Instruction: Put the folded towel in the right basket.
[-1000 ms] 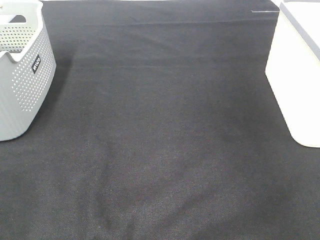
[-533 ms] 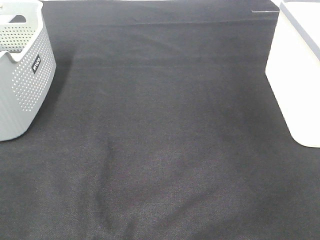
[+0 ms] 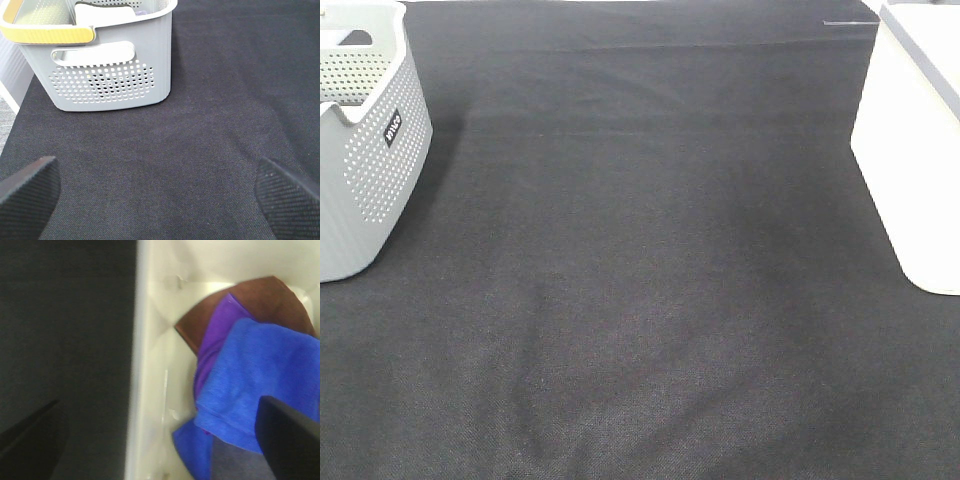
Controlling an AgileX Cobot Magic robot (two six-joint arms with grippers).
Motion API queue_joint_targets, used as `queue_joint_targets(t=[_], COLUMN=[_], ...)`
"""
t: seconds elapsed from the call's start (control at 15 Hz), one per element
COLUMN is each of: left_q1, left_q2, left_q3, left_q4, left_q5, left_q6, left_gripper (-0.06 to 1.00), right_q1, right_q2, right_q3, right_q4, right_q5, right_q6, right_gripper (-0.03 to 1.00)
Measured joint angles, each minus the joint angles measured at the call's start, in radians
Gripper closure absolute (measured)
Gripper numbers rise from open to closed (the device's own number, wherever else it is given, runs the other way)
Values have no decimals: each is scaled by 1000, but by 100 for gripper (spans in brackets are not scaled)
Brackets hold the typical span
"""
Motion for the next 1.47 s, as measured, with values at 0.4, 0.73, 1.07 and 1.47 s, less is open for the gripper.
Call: queue_joint_targets(t=[0.4,0.73,1.07,1.47], left_q1=[0,0,0,0], left_q2=[0,0,0,0], left_q3=[0,0,0,0], left_q4=[0,0,0,-1], left_q5=[0,0,0,0], left_q6=[0,0,0,0], left_gripper=[-5,-5,-5,-5], right_q1=[61,61,61,61], right_q2=[-220,-704,-1504,-1946], right_q3=[293,825,1417,1569], right_q4=[16,3,-69,-71], right_q5=[-8,-146,-203,-184], right_q6=[52,52,44,44], right_gripper=[0,0,0,0])
